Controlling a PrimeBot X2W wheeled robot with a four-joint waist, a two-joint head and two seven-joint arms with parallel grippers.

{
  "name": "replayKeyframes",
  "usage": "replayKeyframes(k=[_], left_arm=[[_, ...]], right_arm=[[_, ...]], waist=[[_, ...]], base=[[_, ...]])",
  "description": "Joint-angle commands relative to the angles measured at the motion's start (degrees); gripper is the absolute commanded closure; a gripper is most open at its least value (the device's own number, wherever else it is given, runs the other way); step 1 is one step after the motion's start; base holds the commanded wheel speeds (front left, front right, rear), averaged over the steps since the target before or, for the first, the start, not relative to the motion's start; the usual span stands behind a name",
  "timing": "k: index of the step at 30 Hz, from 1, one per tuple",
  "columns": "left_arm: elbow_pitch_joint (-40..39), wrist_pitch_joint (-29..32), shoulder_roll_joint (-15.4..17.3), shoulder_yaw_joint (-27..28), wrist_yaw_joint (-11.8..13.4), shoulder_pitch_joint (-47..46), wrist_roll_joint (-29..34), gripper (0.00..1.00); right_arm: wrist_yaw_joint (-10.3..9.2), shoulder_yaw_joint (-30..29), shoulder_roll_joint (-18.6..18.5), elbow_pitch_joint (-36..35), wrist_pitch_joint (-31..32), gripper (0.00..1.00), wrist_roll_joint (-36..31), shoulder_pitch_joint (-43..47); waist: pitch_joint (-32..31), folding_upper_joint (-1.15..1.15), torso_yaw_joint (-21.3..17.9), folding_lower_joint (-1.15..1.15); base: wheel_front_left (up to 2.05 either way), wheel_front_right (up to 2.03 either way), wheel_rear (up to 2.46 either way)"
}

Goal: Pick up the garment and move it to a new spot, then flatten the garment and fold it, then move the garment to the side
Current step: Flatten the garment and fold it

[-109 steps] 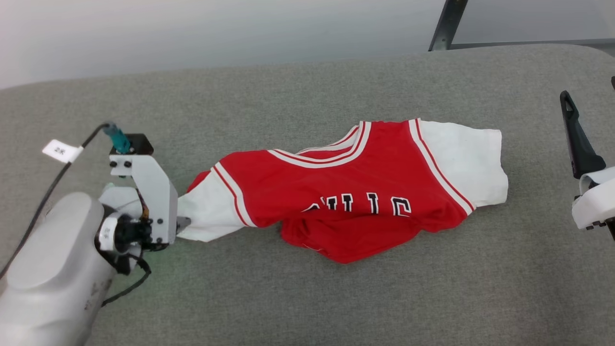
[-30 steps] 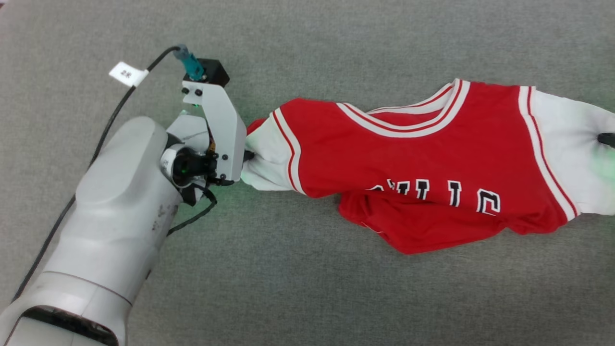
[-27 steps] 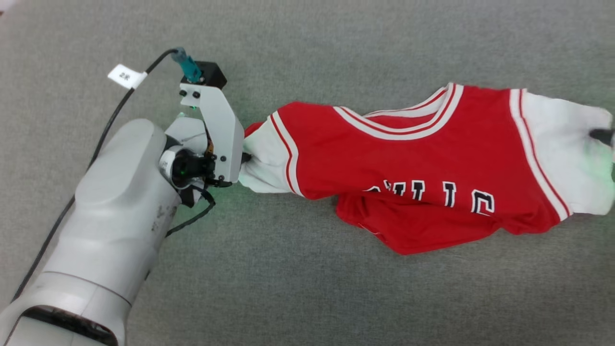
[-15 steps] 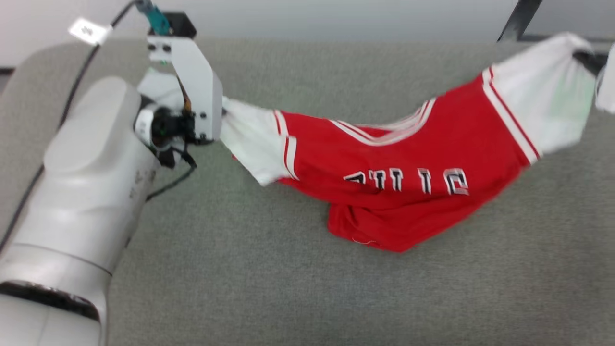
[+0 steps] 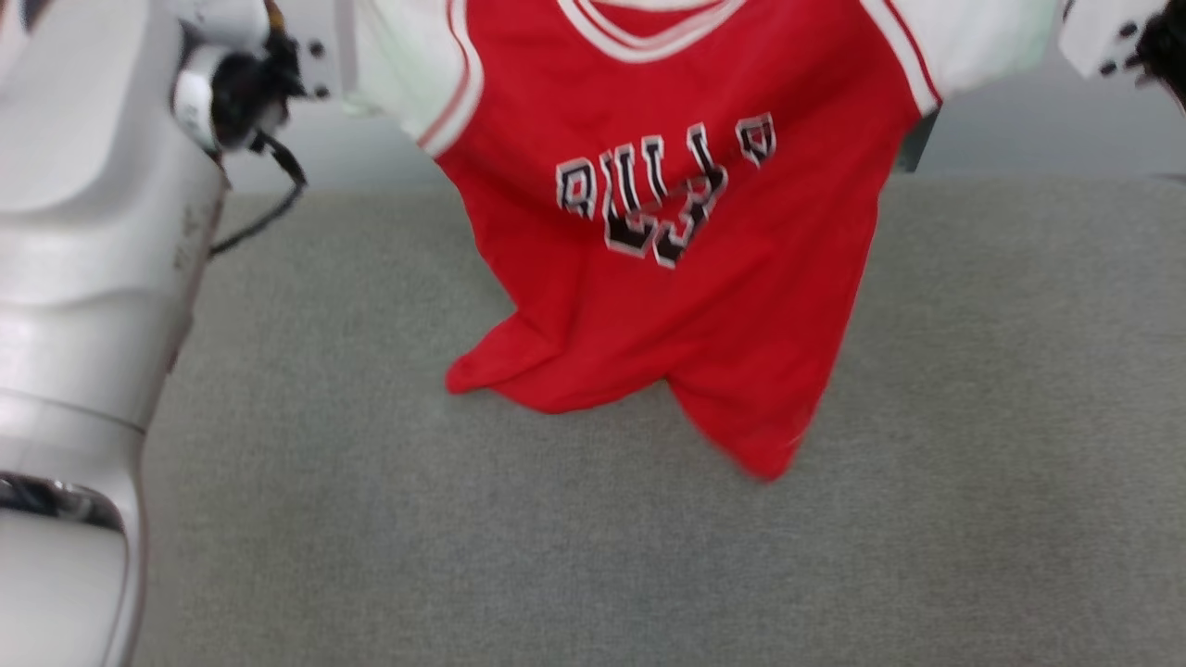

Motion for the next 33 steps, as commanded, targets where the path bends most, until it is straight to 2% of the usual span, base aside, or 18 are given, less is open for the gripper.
replayKeyframes(k=[1,5,9,17,27,33], left_arm=[[0.9,-2.3,0.4,0.2,0.8,-1.4,1.1,1.00],[3.2,-6.0,0.3,0.7,1.9,-4.0,1.7,1.00],[5.5,-8.1,0.1,1.4,2.1,-6.5,1.6,1.00],[8.0,-13.6,-0.1,2.6,2.1,-11.4,1.6,1.00],[10.7,-22.5,-1.3,2.7,1.2,-21.6,3.3,1.00],[11.0,-30.4,-1.9,3.2,0.7,-29.2,4.4,1.00]], right_arm=[[0.00,1.2,0.5,1.4,-3.1,1.00,-1.1,-1.9],[0.00,2.9,1.7,6.5,-7.7,1.00,-1.9,-5.3],[0.00,4.5,3.1,11.2,-9.6,1.00,-1.7,-8.1],[0.00,6.5,3.6,16.5,-15.2,1.00,-2.6,-13.5],[0.00,6.3,3.2,24.0,-27.9,1.00,-8.6,-24.2],[0.00,3.0,2.4,27.9,-34.5,1.00,-15.1,-31.5]], waist=[[-2.8,0.00,-1.5,0.00],[-4.2,0.00,-1.9,0.00],[-4.3,0.00,-2.0,0.00],[0.7,0.00,-2.0,0.00],[16.0,0.00,-1.1,0.00],[24.7,0.00,0.8,0.00]], base=[[0.00,0.00,0.00],[0.00,0.00,0.00],[0.00,0.00,0.00],[0.00,0.00,0.00],[0.00,0.00,0.00],[0.00,0.00,0.00]])
